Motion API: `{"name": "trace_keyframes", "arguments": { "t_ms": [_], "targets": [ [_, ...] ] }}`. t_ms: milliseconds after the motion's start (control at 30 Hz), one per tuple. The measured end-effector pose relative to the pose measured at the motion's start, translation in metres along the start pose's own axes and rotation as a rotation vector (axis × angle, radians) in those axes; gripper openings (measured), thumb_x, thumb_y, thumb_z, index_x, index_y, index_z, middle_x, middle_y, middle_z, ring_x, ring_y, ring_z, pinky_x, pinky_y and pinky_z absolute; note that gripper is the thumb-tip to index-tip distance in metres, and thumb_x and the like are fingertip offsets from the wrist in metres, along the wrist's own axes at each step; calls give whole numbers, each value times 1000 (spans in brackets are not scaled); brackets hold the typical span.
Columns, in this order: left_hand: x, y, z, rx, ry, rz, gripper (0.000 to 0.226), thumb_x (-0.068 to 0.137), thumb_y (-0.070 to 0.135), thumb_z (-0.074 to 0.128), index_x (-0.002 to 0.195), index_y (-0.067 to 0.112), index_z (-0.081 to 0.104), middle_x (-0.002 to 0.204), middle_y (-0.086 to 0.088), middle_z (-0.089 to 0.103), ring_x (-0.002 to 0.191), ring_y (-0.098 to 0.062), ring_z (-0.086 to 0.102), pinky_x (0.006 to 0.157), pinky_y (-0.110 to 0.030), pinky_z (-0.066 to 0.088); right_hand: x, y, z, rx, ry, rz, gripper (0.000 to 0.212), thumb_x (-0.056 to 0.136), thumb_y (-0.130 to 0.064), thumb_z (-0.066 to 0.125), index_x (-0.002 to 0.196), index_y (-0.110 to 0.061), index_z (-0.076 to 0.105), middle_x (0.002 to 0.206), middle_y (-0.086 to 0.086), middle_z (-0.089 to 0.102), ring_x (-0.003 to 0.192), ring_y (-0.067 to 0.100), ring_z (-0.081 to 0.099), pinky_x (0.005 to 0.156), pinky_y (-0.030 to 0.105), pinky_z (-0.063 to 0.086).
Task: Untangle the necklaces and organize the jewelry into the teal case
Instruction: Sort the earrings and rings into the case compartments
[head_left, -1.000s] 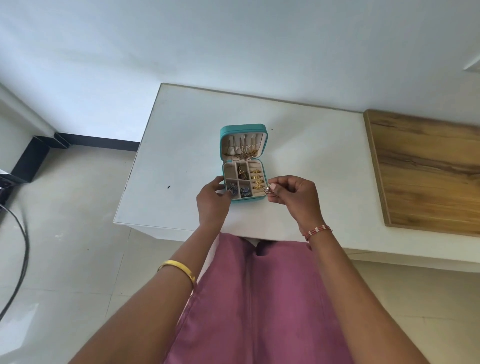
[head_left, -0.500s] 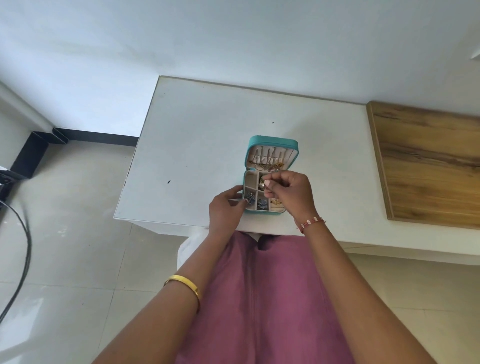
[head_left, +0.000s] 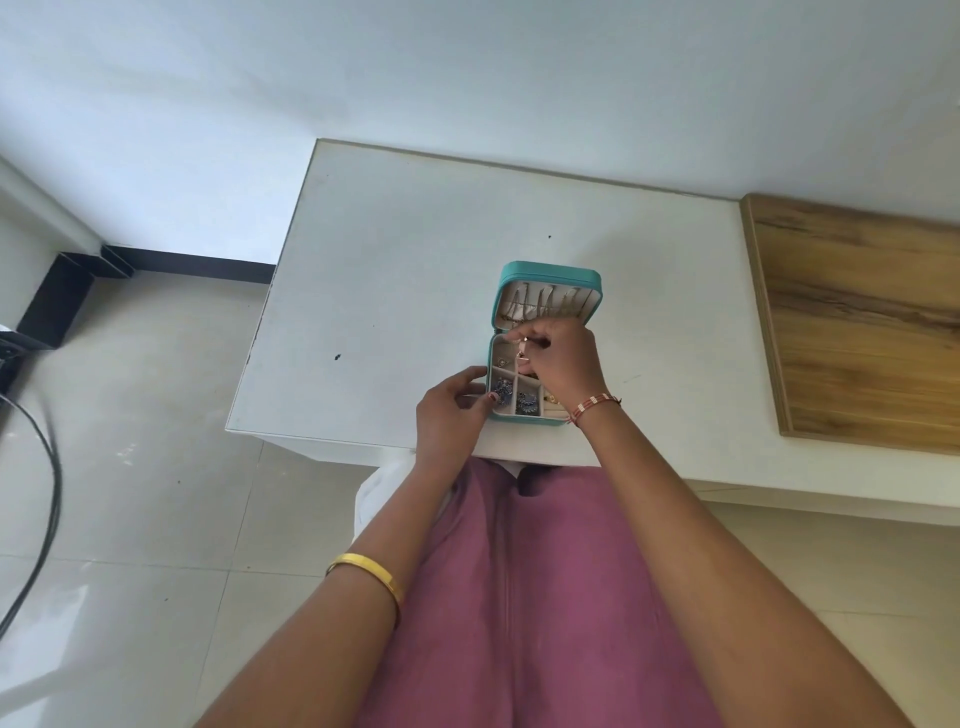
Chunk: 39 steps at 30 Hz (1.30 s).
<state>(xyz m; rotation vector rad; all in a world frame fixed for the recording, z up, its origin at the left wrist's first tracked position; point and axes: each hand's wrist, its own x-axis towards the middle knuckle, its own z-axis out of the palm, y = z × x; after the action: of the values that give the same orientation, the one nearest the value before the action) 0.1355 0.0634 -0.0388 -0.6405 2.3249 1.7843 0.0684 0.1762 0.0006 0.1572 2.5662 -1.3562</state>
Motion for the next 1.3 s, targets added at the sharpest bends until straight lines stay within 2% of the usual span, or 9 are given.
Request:
{"name": "trace_keyframes", "arguments": {
  "t_ms": [133,267,500,667,767,867,967,1200,1300],
  "targets": [
    [0,-1,-1,-8,1,-8,30,82,10,65,111,18,66,86,4,67,82,-9,61,78,-14,44,2,-3,-2,-14,-52,13,32,88,9,43,110,-1,64,103,25,66,85,36,68,54,4,47],
    [1,-2,-1,-25,0,-34,33,82,10,66,115,15,64,88,2,67,84,-11,61,87,-25,46,-1,-3,-7,7,-50,1,28,88,7,48,109,-1,64,102,20,67,85,32,69,73,24,56],
    [0,-3,-2,-8,-3,-19,34,84,9,65,117,15,62,95,-4,69,84,-13,61,90,-28,48,-23,19,-28,232,276,16,15,84,8,56,88,-1,66,81,13,65,70,25,68,65,27,59],
    [-5,1,-1,87,-13,50,46,84,4,61,128,15,53,101,-2,64,83,-11,59,67,1,40,-16,13,-41,166,476,-30,15,82,2,61,96,-2,64,88,10,66,78,22,65,73,27,57],
    [-7,2,1,160,-40,102,53,84,2,59,133,15,46,113,-6,64,86,-12,60,75,-9,40,-3,3,-46,131,449,-104,31,86,-9,60,117,-10,58,108,5,61,89,14,57,71,11,47],
    [-7,1,2,191,-37,106,54,84,1,60,134,14,46,117,-9,62,89,-14,60,76,-9,39,9,-1,-45,83,341,-170,32,92,-16,53,125,-12,56,123,7,59,103,16,56,83,12,44],
    [-7,0,2,185,-33,107,51,83,0,60,131,13,49,116,-10,62,91,-12,59,77,-10,40,22,-1,-45,52,303,-178,29,94,-15,50,120,-8,61,117,12,64,96,13,56,70,-4,38],
    [-8,-4,4,163,-19,164,50,81,-5,58,127,16,53,111,-9,61,100,-19,62,90,-32,51,50,-4,-48,61,260,-137,29,93,-16,52,116,-2,62,117,14,65,102,14,58,70,-6,36],
    [-8,-6,5,170,-21,176,50,81,-7,57,127,14,53,110,-11,60,102,-21,62,91,-36,51,56,-5,-48,71,249,-112,29,93,-16,53,116,-1,63,116,14,65,98,11,57,77,5,39]
  ]
}}
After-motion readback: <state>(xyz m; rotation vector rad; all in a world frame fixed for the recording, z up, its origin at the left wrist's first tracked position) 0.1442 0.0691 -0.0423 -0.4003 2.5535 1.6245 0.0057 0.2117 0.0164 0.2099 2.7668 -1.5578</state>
